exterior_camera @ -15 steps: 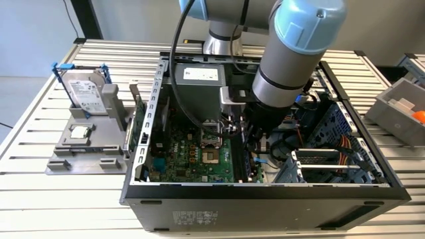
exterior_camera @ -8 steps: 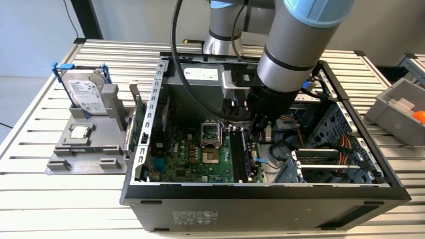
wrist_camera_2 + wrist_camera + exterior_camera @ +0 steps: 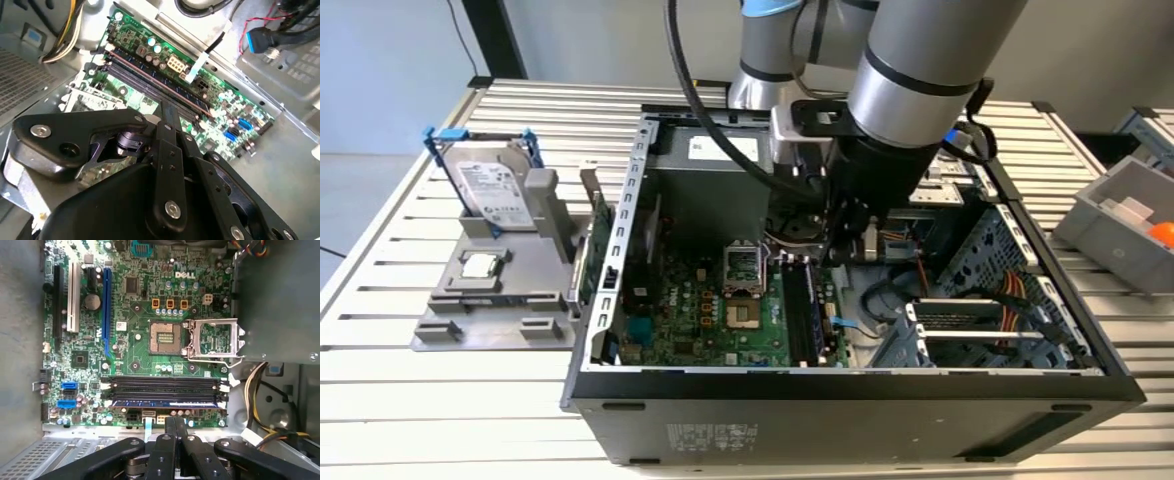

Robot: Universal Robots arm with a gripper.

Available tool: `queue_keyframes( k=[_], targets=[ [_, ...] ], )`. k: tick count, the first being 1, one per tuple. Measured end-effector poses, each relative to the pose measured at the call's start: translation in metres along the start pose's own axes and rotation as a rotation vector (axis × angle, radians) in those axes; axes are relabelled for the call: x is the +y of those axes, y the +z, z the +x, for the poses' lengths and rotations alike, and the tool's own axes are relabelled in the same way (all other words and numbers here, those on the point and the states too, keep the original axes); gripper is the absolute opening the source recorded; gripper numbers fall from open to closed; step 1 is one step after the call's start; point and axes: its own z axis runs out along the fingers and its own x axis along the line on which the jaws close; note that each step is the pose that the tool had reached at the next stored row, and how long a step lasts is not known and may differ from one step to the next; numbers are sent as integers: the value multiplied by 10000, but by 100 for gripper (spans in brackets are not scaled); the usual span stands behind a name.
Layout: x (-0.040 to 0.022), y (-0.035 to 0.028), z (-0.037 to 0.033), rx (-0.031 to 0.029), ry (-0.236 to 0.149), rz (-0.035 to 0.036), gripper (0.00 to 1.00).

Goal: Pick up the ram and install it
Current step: 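Press down the ram until it locks into place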

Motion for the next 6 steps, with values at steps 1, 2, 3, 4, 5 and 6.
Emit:
queue_keyframes(
  k=[1, 2, 3, 4, 5, 6],
  targets=[
    [0, 0, 0, -3, -1, 0, 0],
    [0, -1, 0, -4, -1, 0, 0],
    [0, -1, 0, -5, -1, 1, 0],
    [0, -3, 0, -3, -1, 0, 0],
    [0, -4, 0, -1, -1, 0, 0],
    [0, -5, 0, -1, -1, 0, 0]
  ],
)
